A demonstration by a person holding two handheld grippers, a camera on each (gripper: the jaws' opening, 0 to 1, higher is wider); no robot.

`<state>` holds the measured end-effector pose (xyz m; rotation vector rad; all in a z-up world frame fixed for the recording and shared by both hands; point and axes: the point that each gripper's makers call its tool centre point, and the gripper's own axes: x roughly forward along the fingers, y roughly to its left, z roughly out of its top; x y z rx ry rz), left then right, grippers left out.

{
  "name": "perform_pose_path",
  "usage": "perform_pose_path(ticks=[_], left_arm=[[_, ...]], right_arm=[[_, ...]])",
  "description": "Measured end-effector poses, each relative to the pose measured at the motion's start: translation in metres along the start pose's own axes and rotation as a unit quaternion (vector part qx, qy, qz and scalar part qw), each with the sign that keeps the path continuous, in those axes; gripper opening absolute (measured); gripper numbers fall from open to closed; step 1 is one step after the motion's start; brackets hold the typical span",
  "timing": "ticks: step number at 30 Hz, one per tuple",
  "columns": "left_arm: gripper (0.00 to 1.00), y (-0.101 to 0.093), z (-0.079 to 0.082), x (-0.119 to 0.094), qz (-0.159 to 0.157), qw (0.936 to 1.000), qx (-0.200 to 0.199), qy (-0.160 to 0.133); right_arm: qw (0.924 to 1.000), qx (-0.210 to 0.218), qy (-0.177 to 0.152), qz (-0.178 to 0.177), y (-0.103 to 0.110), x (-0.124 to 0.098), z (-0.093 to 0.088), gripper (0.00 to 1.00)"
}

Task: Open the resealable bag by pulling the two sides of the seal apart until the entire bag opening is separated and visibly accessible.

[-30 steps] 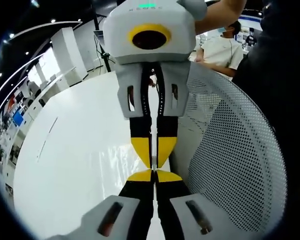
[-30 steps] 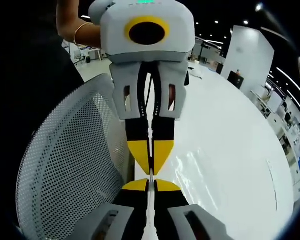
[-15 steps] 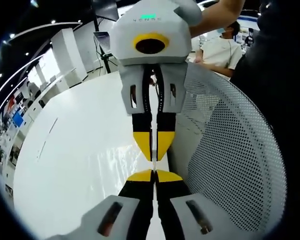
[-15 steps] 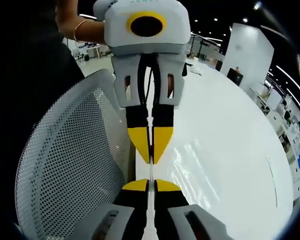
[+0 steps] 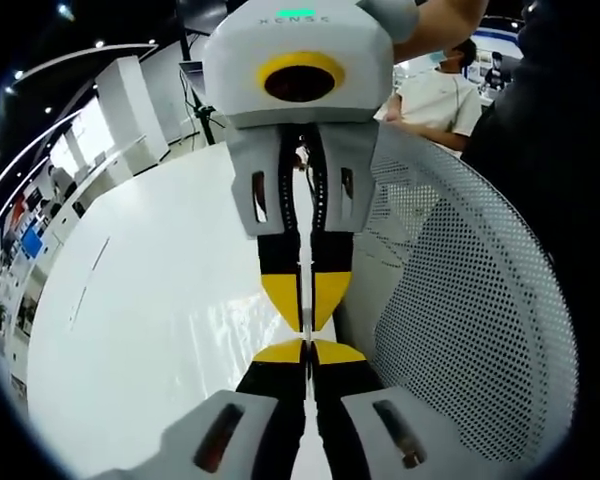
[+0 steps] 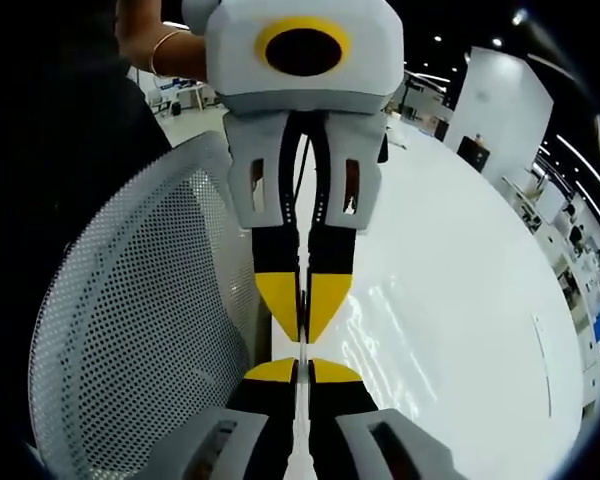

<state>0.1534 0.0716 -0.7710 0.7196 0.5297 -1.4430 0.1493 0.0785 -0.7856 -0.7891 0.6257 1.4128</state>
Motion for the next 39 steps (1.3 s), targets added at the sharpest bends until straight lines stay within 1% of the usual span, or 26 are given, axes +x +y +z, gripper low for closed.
perform_pose_path(ticks=[2,3,4,7,10,13,20,31,39], left_arm=[[0.0,0.001,0.0,0.0,0.003,1.0,-0.003,-0.001],[0.0,0.002,0.0,0.0,0.008,0.9999,-0.011,-0.002],[0.0,0.004,0.001,-0.001,0.014,0.9994,-0.031,-0.002],[0.0,0.005,0.001,-0.001,0.015,0.9993,-0.035,-0.005],[0.0,0.004,0.002,0.0,0.013,0.9997,-0.02,-0.002],[0.0,0.002,0.004,0.001,0.009,0.9999,-0.012,-0.004],[0.0,0.002,0.004,0.001,0.008,0.9999,-0.013,-0.003],[0.0,0.006,0.002,-0.004,0.016,0.9997,-0.018,-0.003],[0.0,0.006,0.001,-0.004,0.013,0.9999,-0.009,-0.002]], right_arm=[[1.0,0.003,-0.001,-0.001,-0.001,-0.001,0.0,0.0],[1.0,0.003,-0.002,-0.002,-0.001,-0.001,0.0,0.0],[1.0,0.007,-0.004,-0.005,-0.002,-0.001,0.0,0.0],[0.9999,0.011,-0.006,-0.008,-0.004,-0.002,0.0,0.0],[0.9999,0.012,-0.006,-0.007,-0.004,-0.002,-0.002,0.0],[0.9998,0.015,-0.009,0.0,-0.003,-0.004,-0.003,0.0],[0.9999,0.014,-0.001,0.002,-0.002,-0.005,-0.01,0.0],[0.9995,0.03,-0.006,-0.002,-0.007,-0.006,-0.014,0.0],[0.9992,0.039,-0.003,0.0,-0.006,-0.006,-0.02,0.0]])
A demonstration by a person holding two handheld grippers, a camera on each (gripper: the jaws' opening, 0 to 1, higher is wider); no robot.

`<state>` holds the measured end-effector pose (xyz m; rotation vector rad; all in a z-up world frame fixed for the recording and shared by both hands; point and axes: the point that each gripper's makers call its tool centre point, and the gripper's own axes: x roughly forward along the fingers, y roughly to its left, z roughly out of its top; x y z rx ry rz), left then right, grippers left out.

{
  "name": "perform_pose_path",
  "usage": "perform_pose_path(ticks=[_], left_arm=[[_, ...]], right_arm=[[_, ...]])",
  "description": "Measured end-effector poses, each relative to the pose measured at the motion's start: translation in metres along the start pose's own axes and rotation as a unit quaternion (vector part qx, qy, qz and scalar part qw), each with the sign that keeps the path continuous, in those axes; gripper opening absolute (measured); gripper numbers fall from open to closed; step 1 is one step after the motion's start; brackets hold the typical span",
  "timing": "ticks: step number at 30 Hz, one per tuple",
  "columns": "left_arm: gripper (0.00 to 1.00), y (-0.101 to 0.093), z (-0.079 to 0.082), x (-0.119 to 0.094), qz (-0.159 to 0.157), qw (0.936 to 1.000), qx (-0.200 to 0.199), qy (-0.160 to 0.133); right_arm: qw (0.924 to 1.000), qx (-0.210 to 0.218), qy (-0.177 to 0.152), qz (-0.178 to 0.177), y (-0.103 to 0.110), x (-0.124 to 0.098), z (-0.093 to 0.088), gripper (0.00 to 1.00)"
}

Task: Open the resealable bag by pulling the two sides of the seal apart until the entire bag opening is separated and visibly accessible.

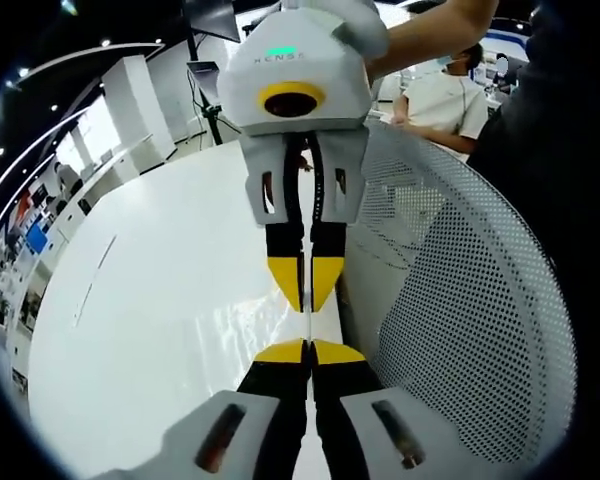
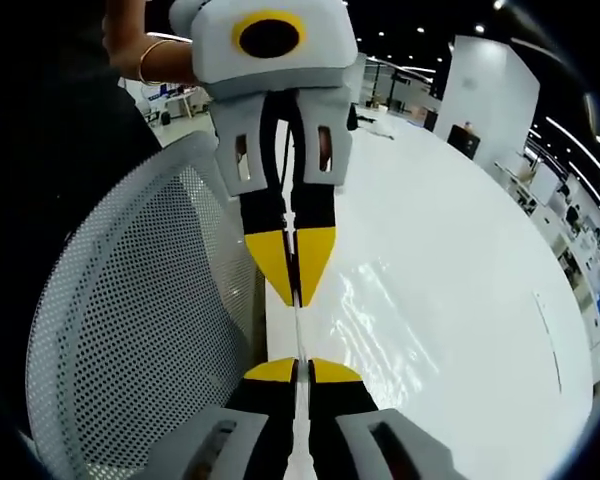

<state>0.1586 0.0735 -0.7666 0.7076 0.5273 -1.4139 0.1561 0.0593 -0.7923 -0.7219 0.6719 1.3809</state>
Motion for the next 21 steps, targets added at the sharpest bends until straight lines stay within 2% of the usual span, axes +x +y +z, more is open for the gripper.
perform_pose_path(ticks=[21], left_arm=[[0.0,-0.001,-0.002,-0.003,0.004,0.9999,-0.011,0.0]], right_arm=[[0.9997,0.011,0.022,-0.002,-0.001,-0.004,-0.023,0.0]])
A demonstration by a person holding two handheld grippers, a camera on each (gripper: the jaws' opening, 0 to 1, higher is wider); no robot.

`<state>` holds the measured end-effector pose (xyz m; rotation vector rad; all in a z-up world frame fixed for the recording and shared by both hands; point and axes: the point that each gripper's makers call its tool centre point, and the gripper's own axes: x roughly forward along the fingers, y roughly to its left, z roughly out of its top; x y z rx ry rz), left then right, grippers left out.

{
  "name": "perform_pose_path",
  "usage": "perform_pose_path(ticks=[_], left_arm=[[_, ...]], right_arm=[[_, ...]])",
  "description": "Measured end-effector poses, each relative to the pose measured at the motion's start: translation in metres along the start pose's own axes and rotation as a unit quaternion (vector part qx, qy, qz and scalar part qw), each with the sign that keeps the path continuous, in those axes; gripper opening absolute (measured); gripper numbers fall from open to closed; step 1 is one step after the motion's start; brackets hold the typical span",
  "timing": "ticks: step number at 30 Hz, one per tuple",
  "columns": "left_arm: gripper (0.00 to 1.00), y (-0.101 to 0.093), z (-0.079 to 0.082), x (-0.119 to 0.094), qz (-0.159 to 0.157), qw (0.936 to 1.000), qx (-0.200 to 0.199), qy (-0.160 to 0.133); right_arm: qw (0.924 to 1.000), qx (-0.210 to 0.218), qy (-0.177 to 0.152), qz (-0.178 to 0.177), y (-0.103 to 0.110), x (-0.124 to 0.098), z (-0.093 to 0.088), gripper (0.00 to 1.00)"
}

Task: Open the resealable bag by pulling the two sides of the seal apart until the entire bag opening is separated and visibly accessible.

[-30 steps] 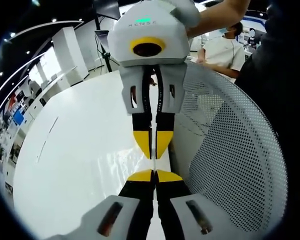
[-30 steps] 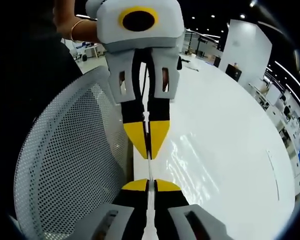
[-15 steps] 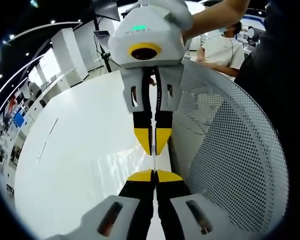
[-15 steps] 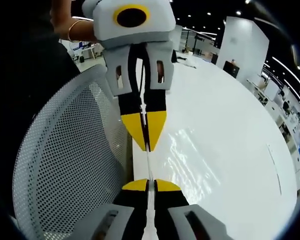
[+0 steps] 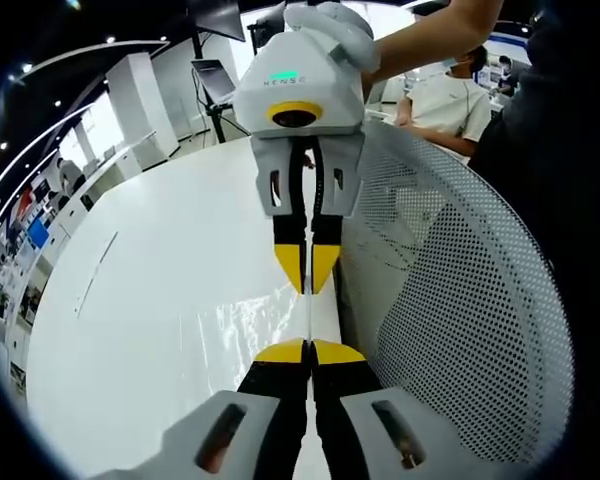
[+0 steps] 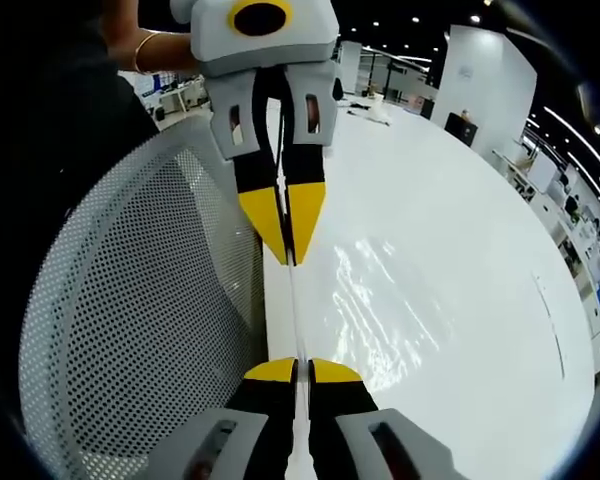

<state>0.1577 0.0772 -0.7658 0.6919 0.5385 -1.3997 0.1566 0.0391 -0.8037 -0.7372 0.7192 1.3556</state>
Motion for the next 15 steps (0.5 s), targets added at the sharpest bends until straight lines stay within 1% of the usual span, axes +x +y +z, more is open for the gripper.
perform_pose_path(ticks=[11,15], left_arm=[[0.0,0.003,-0.002,-0.003,0.003,1.0,-0.004,-0.001],[0.0,0.004,-0.005,-0.004,0.005,1.0,-0.009,0.0]], right_arm=[[0.9999,0.008,0.008,0.0,-0.002,-0.002,-0.01,0.0],[0.9998,0.003,0.021,-0.001,-0.003,-0.002,-0.017,0.0]])
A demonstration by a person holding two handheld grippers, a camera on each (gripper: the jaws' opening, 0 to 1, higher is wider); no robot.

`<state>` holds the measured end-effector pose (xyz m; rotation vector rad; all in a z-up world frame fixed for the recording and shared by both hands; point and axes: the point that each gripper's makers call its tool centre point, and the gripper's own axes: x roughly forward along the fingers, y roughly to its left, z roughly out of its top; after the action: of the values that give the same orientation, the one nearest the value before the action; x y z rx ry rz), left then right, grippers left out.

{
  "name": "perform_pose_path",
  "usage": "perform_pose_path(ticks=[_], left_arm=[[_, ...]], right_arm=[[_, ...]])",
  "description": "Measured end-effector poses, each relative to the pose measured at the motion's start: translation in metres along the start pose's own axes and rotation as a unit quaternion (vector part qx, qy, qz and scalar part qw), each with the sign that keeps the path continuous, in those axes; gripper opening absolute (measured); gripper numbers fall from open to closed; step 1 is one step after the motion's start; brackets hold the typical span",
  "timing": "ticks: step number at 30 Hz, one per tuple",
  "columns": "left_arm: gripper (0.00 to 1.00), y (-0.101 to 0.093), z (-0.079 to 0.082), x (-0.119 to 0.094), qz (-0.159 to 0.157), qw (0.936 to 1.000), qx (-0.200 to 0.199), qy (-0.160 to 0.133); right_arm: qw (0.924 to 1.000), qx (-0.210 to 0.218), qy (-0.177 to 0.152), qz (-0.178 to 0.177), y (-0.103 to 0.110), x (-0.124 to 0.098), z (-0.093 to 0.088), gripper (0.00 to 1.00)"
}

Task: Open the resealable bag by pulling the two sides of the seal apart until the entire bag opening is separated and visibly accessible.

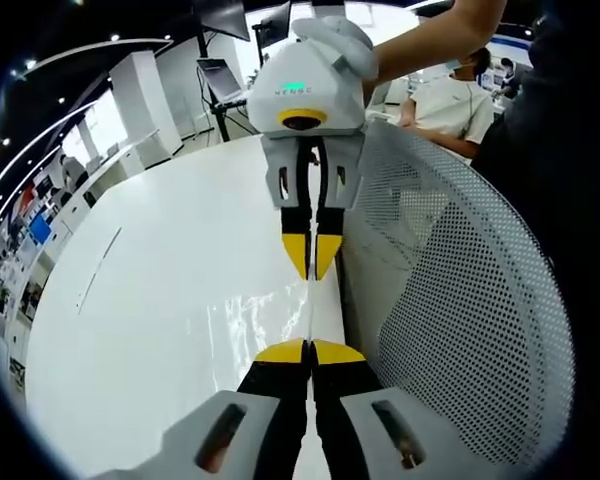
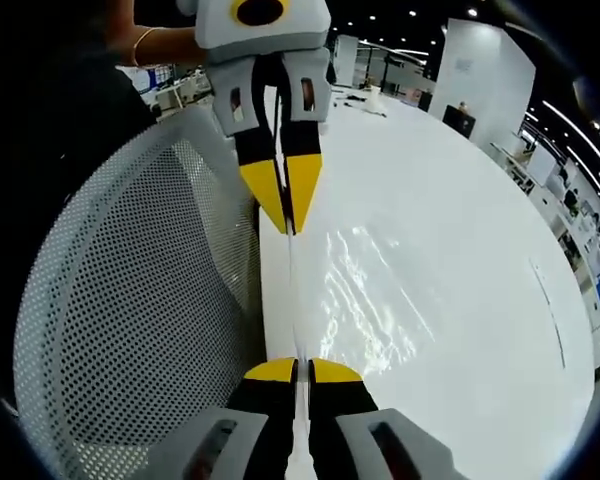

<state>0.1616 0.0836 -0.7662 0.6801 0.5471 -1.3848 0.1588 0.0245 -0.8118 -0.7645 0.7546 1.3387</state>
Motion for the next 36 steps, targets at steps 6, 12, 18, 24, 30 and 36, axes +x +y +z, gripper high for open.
perform_pose_path(ticks=[6,12,18,24,30,36], left_arm=[[0.0,0.0,-0.003,-0.002,0.0,1.0,-0.003,0.002],[0.0,0.0,-0.006,-0.003,0.001,1.0,-0.006,0.004],[0.0,0.0,-0.007,-0.005,0.002,1.0,-0.008,0.003],[0.0,0.004,-0.009,-0.006,0.006,0.9999,-0.01,0.004],[0.0,0.006,-0.011,-0.009,0.004,1.0,-0.008,0.003],[0.0,0.004,-0.011,-0.009,0.003,0.9999,-0.012,0.0]], right_arm=[[0.9999,-0.007,0.015,0.001,0.001,0.001,-0.007,0.0],[0.9998,-0.005,0.019,0.002,0.002,0.001,-0.011,0.0],[0.9997,-0.003,0.025,0.0,0.002,-0.002,-0.016,0.0],[0.9997,0.007,0.025,-0.002,0.003,-0.004,-0.02,0.0],[0.9996,0.025,0.014,-0.007,0.003,-0.005,-0.021,0.0],[0.9995,0.024,0.016,-0.012,0.002,-0.006,-0.024,0.0]])
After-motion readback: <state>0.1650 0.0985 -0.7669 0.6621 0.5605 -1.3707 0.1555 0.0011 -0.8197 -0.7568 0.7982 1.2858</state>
